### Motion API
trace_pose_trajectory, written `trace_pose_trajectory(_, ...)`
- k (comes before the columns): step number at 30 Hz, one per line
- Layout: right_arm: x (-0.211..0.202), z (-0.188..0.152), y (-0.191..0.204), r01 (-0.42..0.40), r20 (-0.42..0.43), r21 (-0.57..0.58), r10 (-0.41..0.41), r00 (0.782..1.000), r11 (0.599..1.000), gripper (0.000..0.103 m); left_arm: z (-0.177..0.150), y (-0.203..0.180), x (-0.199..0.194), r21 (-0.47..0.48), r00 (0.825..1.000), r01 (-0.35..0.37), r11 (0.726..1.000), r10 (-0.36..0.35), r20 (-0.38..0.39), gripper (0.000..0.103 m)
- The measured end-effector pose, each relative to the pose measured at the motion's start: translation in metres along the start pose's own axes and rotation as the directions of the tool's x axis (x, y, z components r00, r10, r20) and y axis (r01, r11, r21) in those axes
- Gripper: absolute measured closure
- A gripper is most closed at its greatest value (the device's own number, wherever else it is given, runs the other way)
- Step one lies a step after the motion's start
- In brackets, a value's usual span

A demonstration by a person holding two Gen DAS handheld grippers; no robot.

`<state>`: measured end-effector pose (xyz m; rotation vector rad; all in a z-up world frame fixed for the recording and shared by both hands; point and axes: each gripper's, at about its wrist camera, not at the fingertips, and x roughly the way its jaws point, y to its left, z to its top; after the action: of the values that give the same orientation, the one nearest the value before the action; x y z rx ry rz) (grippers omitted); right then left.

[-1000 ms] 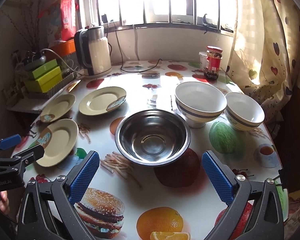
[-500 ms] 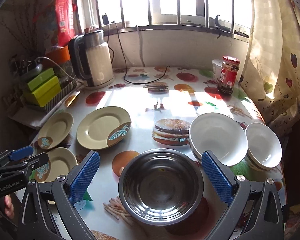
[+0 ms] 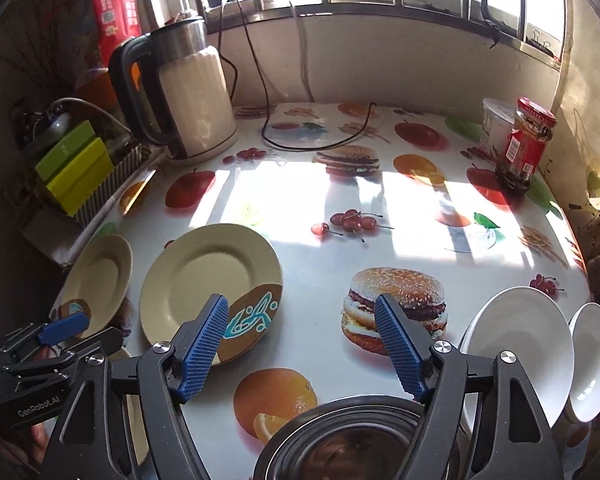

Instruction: Organize plates and bowls

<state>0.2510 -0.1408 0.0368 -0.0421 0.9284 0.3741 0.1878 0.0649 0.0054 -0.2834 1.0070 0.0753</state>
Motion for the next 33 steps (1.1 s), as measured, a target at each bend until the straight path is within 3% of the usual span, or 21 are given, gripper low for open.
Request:
trace_pose_trajectory(3, 0.016, 0.005, -0.001, -0.004, -0.028, 0.011, 0.005, 1.000, 1.000, 0.031, 0.005, 0.001, 0.008, -0.009, 1.000, 0.011, 1.000, -0.011, -0.012, 0.035)
trace_pose_trajectory(6, 0.032, 0.010, -0.001, -0.006, -0.058, 0.011, 0.007, 0.998, 1.000, 0.037, 0.010, 0.001, 0.018, -0.005, 0.999, 0.021, 1.000, -0.021, -0.035, 0.045)
trace_pose_trajectory(14, 0.062, 0.017, -0.003, -0.023, -0.123, 0.010, 0.024, 0.992, 1.000, 0.045, 0.013, 0.002, 0.036, -0.024, 0.997, 0.033, 0.999, -0.034, -0.063, 0.049)
trace_pose_trajectory(21, 0.074, 0.020, -0.006, -0.026, -0.146, 0.021, 0.029, 0.989, 0.999, 0.051, 0.016, -0.001, 0.046, -0.032, 0.996, 0.041, 0.999, -0.043, -0.077, 0.050)
trace_pose_trajectory(25, 0.082, 0.021, -0.010, -0.040, -0.165, 0.049, 0.047, 0.985, 0.998, 0.060, 0.016, -0.002, 0.053, -0.040, 0.993, 0.052, 0.998, -0.056, -0.103, 0.059)
trace_pose_trajectory(33, 0.085, 0.022, -0.012, -0.077, -0.171, 0.070, 0.088, 0.981, 0.995, 0.066, 0.019, -0.002, 0.056, -0.052, 0.993, 0.066, 0.997, -0.070, -0.094, 0.065)
